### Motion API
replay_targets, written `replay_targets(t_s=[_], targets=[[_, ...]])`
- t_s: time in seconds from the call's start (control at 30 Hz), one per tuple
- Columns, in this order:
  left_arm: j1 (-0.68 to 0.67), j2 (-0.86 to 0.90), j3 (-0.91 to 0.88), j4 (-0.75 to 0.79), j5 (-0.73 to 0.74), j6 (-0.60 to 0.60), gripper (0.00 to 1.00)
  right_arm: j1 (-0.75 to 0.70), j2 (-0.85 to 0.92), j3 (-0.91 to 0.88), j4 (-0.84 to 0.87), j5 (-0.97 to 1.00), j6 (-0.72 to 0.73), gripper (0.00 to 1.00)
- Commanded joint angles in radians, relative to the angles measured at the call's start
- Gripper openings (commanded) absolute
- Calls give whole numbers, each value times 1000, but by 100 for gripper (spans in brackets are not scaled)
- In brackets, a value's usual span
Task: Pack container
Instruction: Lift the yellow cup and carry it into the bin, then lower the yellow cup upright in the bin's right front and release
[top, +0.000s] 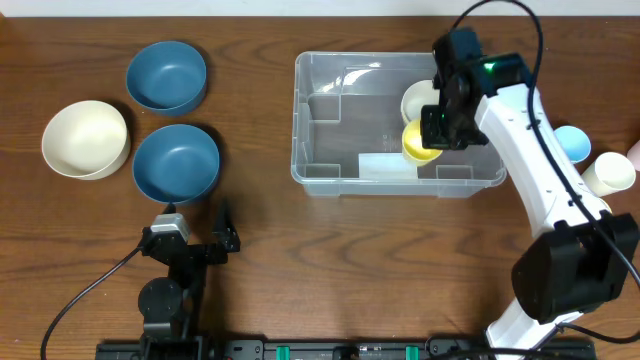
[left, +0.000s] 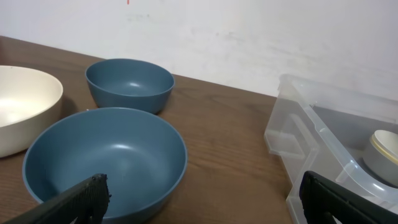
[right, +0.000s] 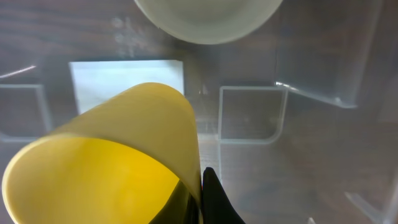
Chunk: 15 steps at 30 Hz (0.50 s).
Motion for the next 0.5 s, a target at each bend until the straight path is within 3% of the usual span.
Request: replay_targets(t_s=[0.0, 0.47], targets=[[2, -6, -23, -25, -1, -9, 98, -25, 1, -63, 34, 14, 18, 1], [2, -6, -23, -25, -1, -9, 98, -97, 1, -220, 187, 14, 17, 1]])
